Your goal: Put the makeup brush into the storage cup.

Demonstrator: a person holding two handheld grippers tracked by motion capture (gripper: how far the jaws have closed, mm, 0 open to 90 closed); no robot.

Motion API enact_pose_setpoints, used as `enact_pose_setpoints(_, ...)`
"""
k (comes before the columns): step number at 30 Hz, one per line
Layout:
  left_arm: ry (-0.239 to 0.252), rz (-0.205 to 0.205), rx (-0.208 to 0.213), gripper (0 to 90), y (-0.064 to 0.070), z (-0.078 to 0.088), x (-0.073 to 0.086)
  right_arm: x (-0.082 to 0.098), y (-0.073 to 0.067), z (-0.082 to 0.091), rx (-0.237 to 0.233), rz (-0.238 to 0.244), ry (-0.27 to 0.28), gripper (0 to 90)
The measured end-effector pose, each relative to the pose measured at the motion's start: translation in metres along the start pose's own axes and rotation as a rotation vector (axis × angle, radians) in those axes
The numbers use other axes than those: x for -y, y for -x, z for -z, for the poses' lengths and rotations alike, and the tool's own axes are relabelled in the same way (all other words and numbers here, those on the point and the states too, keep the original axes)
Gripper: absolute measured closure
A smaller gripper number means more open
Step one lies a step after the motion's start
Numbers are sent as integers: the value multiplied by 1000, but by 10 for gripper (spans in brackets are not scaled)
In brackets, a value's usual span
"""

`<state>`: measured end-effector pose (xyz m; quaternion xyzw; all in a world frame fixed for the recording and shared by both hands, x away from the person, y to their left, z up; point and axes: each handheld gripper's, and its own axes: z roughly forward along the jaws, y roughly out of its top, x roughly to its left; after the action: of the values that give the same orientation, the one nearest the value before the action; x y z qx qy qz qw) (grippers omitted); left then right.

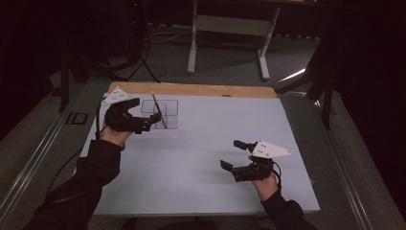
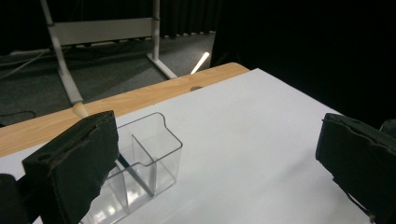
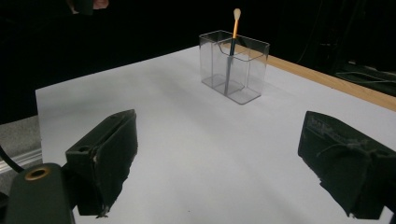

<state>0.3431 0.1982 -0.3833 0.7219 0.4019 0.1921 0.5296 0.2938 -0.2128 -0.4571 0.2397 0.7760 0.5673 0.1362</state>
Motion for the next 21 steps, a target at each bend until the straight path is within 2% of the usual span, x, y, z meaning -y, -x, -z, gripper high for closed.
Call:
enact_pose_setpoints(5,19,-5,10,0,5,6,8,0,0,0,2,1,1,119)
enact_pose_setpoints(6,14,0,22,0,6,7,10,0,0,1,2,-2,1,118)
enact_pose_setpoints(13,20,-18,31,0,13,12,24,-1,0,0,1,0,3,118)
enact_pose_setpoints(15,27,-10,51,0,15,13,28,-1,0,0,5,4,0,118)
enact_pose_setpoints(16,27,-20,40,0,16,14,31,-1,0,0,2,3,1,118)
enact_pose_setpoints(21,16,-30,54,0,21,16,41,-1,0,1,3,1,7,118)
